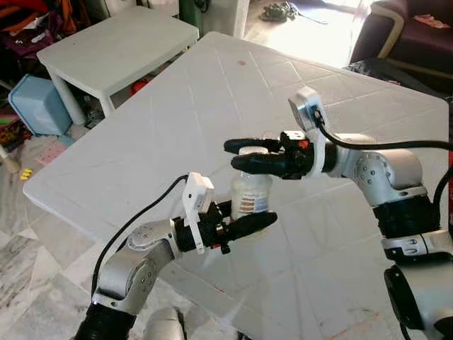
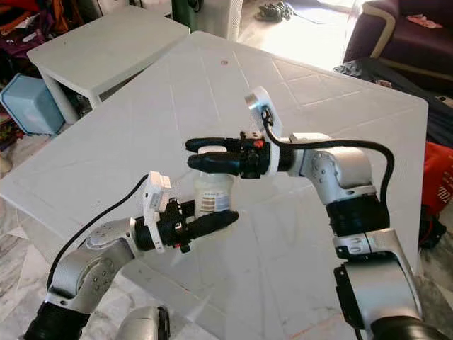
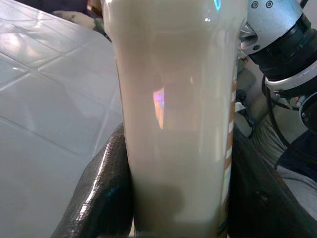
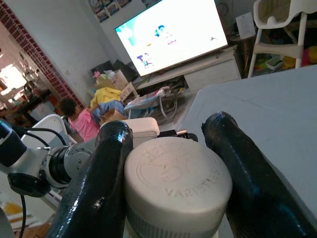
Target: Restocking fridge
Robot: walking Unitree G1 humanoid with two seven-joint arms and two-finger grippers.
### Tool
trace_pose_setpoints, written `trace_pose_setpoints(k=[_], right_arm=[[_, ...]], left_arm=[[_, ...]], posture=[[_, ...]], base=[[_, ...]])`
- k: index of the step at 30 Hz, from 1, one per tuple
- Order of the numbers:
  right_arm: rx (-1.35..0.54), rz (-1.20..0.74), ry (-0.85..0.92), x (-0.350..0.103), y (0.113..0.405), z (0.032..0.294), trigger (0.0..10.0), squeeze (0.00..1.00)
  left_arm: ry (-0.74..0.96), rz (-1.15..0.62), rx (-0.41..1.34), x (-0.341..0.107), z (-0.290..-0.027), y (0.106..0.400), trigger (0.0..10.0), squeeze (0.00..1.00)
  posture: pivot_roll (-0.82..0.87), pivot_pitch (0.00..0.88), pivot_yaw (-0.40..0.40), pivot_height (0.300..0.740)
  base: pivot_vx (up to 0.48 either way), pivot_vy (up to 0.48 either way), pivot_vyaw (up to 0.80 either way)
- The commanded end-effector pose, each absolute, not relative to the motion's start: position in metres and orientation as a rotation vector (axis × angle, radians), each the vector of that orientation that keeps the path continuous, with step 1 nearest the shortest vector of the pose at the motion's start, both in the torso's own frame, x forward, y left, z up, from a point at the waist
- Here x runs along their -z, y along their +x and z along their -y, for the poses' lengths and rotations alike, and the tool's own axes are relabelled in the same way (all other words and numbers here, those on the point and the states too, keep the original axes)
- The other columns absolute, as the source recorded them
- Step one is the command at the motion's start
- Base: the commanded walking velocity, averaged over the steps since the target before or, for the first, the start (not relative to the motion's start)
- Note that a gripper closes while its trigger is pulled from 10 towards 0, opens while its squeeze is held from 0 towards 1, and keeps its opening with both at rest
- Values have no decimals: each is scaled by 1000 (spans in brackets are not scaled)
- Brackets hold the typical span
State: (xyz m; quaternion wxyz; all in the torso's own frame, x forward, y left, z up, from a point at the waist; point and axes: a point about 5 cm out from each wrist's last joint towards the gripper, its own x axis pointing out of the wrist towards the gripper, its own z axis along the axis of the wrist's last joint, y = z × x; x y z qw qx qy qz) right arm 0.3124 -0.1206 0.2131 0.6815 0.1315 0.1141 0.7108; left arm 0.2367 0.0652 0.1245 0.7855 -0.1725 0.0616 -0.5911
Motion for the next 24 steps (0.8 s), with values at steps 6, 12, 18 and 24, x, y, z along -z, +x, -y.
trace_pose_setpoints(k=[6, 12, 18, 24], right_arm=[[-1475, -250, 322, -203, 312, 125, 0, 0], [-1322, -142, 260, -210, 323, 127, 0, 0], [-1100, 12, 85, -217, 328, 127, 0, 0], [-1034, 96, 22, -218, 318, 121, 0, 0]], left_arm=[[-346, -45, 1275, -137, -62, 239, 10000, 588], [-140, -17, 1097, -129, -75, 262, 10000, 1000], [104, 44, 881, -128, -101, 288, 10000, 1000], [294, 151, 771, -133, -113, 301, 10000, 1000]], posture=[[-48, 72, -60, 740], [-41, 67, -59, 740], [-34, 61, -56, 740], [-32, 54, -48, 740]], base=[[0, 0, 0], [0, 0, 0], [0, 0, 0], [0, 0, 0]])
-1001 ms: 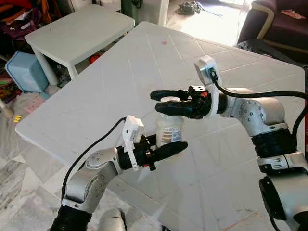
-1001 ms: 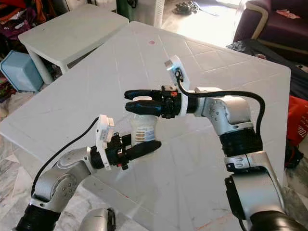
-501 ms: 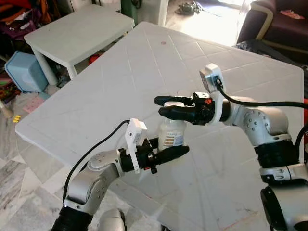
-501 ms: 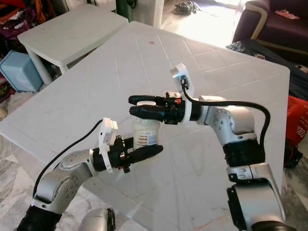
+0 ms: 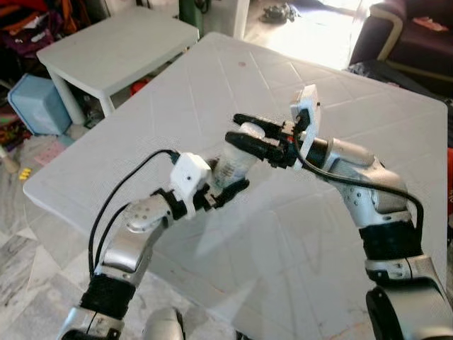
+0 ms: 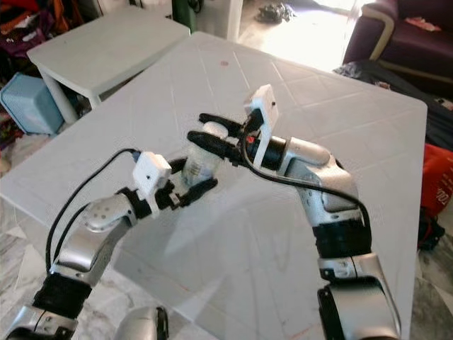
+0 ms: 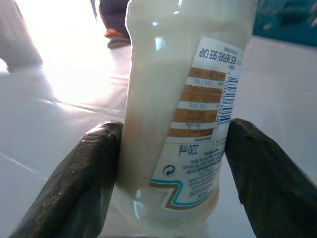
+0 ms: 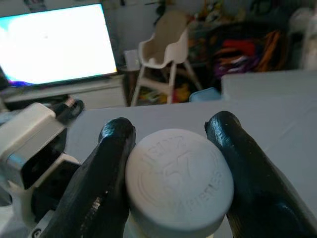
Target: Restocking fridge
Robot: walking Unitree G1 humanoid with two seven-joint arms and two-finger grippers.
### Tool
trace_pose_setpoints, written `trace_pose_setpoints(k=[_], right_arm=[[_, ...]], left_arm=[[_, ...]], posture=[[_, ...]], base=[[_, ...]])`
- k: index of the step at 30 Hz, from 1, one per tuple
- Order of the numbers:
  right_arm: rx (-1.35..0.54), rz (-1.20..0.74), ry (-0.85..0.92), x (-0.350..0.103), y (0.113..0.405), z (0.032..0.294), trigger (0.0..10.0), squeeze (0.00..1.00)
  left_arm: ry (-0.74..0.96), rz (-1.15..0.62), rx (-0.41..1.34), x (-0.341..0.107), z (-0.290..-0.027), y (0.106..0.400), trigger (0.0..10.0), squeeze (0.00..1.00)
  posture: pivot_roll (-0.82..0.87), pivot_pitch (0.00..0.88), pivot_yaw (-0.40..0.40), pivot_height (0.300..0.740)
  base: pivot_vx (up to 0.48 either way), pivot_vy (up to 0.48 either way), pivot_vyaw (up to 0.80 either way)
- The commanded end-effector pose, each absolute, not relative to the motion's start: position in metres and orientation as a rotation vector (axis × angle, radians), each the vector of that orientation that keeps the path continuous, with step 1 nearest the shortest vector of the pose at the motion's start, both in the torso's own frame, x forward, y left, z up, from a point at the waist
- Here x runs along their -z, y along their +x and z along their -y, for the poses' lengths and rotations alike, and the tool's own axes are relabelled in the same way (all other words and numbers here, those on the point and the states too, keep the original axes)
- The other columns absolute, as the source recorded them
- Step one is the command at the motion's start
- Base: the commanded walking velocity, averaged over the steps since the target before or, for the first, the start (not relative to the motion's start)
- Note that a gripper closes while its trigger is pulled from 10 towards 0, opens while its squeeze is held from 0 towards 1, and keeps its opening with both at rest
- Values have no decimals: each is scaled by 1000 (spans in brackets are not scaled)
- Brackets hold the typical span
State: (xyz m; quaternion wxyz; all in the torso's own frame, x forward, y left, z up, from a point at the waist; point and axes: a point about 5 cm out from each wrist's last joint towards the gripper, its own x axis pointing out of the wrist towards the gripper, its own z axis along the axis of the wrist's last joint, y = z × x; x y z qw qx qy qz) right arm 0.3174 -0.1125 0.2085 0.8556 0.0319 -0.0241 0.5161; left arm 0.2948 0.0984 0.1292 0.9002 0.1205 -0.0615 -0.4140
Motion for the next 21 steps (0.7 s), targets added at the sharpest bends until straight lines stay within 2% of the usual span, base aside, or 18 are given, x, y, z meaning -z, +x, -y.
trace_pose_setpoints(k=[1, 6, 8, 12, 16, 20, 21], right_arm=[[-1030, 107, 14, -218, 316, 120, 0, 0], [-938, 155, -99, -219, 318, 119, 0, 0], [-807, 160, -182, -215, 326, 123, 0, 0], [-628, 174, -234, -207, 329, 134, 0, 0], [-546, 233, -227, -205, 323, 140, 0, 0], [-398, 296, -154, -206, 314, 147, 0, 0], [-303, 301, -159, -204, 311, 151, 7686, 0]], left_arm=[[306, 154, 759, -133, -115, 303, 10000, 1000], [454, 180, 649, -131, -125, 313, 10000, 1000], [429, 161, 519, -129, -137, 319, 10000, 1000], [332, 99, 264, -120, -162, 323, 10000, 1000], [266, 88, 143, -116, -175, 321, 10000, 1000], [250, 89, -95, -115, -194, 320, 10000, 1000], [230, 81, -115, -115, -198, 319, 10000, 1000]], posture=[[-32, 54, -48, 740], [-44, 47, -36, 740], [-52, 46, -21, 740], [-66, 52, 10, 740], [-67, 52, 13, 740], [-58, 48, -2, 740], [-55, 46, -13, 740]], base=[[0, 0, 0], [0, 0, 0], [0, 0, 0], [0, 0, 0], [0, 0, 0], [0, 0, 0], [0, 0, 0]])
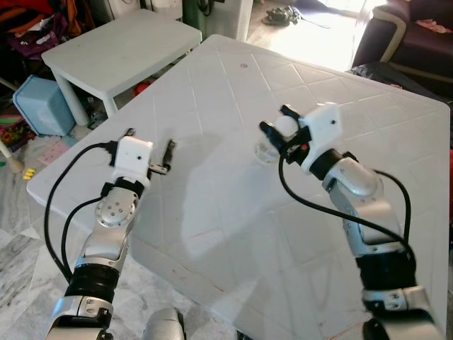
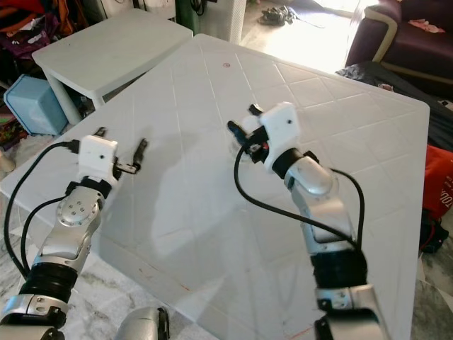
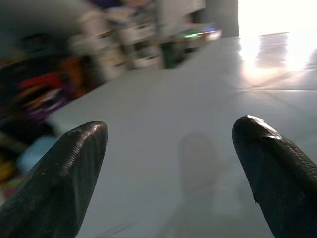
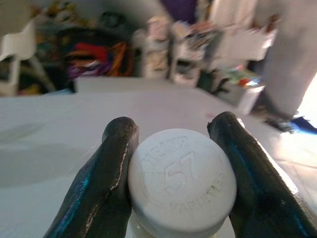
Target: Restocking fridge
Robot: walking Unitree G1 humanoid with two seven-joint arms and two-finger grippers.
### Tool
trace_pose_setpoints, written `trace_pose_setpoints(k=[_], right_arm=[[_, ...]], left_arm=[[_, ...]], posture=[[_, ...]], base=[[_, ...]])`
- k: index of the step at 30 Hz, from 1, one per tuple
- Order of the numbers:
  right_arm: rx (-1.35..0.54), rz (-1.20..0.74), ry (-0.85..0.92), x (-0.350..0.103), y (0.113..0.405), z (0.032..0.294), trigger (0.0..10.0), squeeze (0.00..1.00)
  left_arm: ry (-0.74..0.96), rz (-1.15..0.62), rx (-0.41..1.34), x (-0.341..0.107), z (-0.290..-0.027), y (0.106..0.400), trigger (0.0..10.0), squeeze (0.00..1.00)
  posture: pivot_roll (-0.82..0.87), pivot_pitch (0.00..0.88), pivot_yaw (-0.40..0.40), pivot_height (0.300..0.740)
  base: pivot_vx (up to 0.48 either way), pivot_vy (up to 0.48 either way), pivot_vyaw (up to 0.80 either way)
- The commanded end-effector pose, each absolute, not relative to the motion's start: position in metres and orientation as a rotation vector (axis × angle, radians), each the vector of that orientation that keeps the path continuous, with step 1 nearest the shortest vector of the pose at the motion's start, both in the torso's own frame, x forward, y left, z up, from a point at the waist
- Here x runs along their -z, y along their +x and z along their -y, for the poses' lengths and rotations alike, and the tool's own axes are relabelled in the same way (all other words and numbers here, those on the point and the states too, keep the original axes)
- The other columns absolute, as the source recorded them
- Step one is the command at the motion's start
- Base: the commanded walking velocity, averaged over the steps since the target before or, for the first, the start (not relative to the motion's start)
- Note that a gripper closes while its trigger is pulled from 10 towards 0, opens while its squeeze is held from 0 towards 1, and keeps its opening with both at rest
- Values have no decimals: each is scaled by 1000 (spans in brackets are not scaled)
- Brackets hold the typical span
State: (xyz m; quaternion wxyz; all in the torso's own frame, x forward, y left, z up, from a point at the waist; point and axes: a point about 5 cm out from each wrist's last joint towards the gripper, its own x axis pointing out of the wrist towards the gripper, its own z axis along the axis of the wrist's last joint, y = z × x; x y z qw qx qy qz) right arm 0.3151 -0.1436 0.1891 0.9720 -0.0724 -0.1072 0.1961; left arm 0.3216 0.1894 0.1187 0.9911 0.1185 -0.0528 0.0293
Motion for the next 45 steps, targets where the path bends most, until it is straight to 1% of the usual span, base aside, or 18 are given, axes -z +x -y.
trace_pose_setpoints(k=[1, 2, 4, 7, 8, 11, 15, 20, 25, 33, 39, 40, 42, 45], right_arm=[[-303, 301, -159, -204, 311, 151, 7686, 0], [-246, 305, -147, -203, 309, 153, 10000, 0], [-214, 320, -129, -204, 308, 153, 10000, 0], [-162, 349, -121, -207, 306, 153, 10000, 0], [-149, 362, -110, -210, 307, 152, 10000, 0], [-146, 371, -104, -211, 308, 149, 10000, 0], [-164, 378, -112, -212, 310, 142, 10000, 0], [-192, 393, -104, -214, 310, 134, 10000, 0], [-199, 390, -100, -212, 308, 133, 10000, 0], [-207, 385, -107, -209, 307, 133, 10000, 0], [-245, 378, -94, -204, 306, 122, 10000, 0], [-258, 379, -91, -204, 306, 118, 10000, 0], [-261, 378, -82, -204, 306, 117, 10000, 0], [-261, 372, -71, -203, 307, 116, 10000, 0]], left_arm=[[230, 81, -115, -115, -198, 319, 10000, 1000], [217, 83, -136, -116, -202, 318, 10000, 1000], [210, 90, -171, -118, -207, 318, 10000, 1000], [224, 94, -181, -118, -209, 318, 10000, 1000], [279, 123, -209, -120, -211, 317, 10000, 0], [294, 121, -241, -120, -212, 317, 10000, 0], [291, 124, -241, -121, -207, 321, 10000, 0], [284, 172, -232, -132, -198, 327, 10000, 0], [284, 181, -230, -133, -193, 328, 10000, 0], [275, 176, -219, -130, -187, 326, 10000, 0], [268, 159, -229, -124, -184, 322, 10000, 0], [270, 155, -208, -123, -179, 321, 10000, 0], [273, 166, -194, -124, -176, 320, 10000, 0], [279, 170, -180, -125, -173, 317, 10000, 0]], posture=[[-55, 46, -13, 740], [-57, 44, -16, 740], [-58, 38, -20, 740], [-56, 33, -21, 740], [-55, 28, -18, 740], [-54, 18, -17, 740], [-44, 18, -24, 740], [-39, 23, -25, 740], [-39, 23, -27, 740], [-41, 31, -35, 740], [-38, 37, -38, 740], [-30, 42, -43, 740], [-22, 41, -48, 740], [-12, 41, -52, 740]], base=[[0, 0, 0], [0, 0, 0], [0, 0, 0], [0, 410, 0], [0, 480, 0], [0, 480, 0], [0, 480, 800], [0, 480, 800], [0, 480, 800], [0, 480, 800], [0, 480, 800], [0, 465, 800], [0, 398, 800], [0, 0, 800]])
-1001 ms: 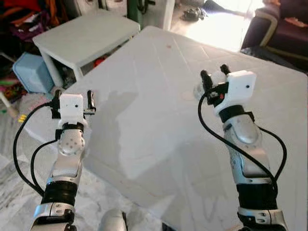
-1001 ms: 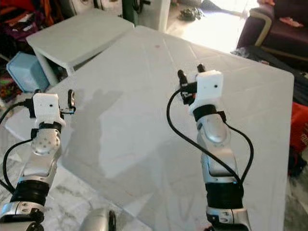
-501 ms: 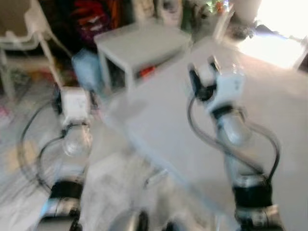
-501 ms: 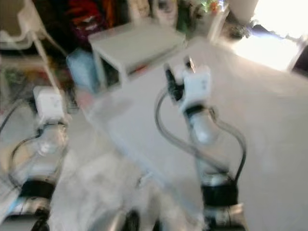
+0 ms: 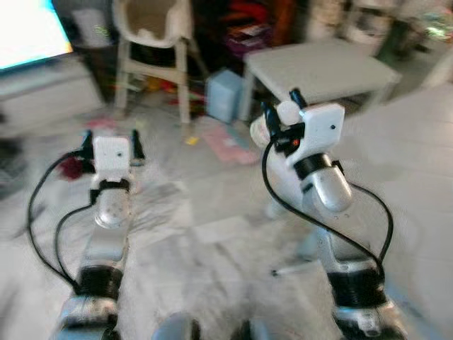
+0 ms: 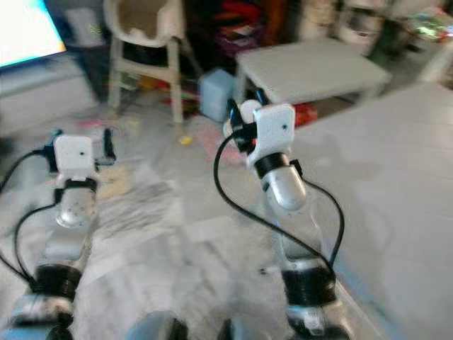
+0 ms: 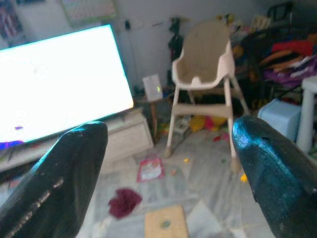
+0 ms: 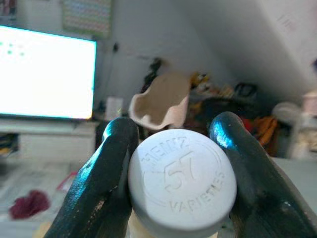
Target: Restocking fridge
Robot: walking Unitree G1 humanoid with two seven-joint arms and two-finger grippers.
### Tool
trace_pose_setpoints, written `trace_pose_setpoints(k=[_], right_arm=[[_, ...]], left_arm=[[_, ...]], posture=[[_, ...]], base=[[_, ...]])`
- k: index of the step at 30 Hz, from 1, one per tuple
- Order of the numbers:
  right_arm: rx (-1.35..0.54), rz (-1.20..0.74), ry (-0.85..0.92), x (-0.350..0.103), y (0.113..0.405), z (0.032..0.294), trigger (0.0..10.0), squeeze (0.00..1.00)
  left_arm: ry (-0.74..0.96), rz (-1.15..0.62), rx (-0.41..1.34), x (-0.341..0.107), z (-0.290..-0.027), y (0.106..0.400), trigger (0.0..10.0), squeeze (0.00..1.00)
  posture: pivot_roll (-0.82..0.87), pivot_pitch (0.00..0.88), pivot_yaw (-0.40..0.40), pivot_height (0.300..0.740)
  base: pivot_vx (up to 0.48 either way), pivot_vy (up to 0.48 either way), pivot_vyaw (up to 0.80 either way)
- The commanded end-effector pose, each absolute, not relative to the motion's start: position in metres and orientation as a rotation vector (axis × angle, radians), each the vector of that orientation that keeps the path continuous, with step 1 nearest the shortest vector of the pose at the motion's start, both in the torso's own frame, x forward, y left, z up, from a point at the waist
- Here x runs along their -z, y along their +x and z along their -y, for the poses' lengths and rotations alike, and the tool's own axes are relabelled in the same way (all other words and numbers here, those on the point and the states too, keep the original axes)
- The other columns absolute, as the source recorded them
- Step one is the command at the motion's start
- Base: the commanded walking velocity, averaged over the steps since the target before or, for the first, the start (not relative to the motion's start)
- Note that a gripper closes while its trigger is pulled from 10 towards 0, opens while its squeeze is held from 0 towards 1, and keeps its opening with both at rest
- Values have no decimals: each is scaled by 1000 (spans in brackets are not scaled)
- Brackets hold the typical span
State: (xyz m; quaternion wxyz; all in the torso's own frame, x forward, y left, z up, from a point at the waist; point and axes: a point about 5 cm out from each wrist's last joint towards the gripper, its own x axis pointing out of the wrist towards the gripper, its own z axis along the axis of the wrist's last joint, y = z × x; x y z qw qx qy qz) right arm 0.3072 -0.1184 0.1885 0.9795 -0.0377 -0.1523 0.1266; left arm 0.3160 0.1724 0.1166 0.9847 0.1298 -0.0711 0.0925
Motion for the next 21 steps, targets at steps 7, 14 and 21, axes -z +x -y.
trace_pose_setpoints(k=[7, 14, 21], right_arm=[[-245, 343, -49, -195, 304, 119, 10000, 0], [-187, 286, 12, -183, 298, 131, 10000, 0], [-79, 194, -20, -160, 292, 150, 10000, 0]], left_arm=[[329, 187, -191, -126, -174, 312, 10000, 0], [349, 165, -206, -124, -175, 312, 10000, 0], [363, 161, -199, -125, -175, 312, 10000, 0]], posture=[[-11, 43, -50, 740], [-13, 43, -44, 740], [-12, 39, -37, 740]], base=[[0, 0, 800], [-115, 0, 457], [-379, 0, 0]])
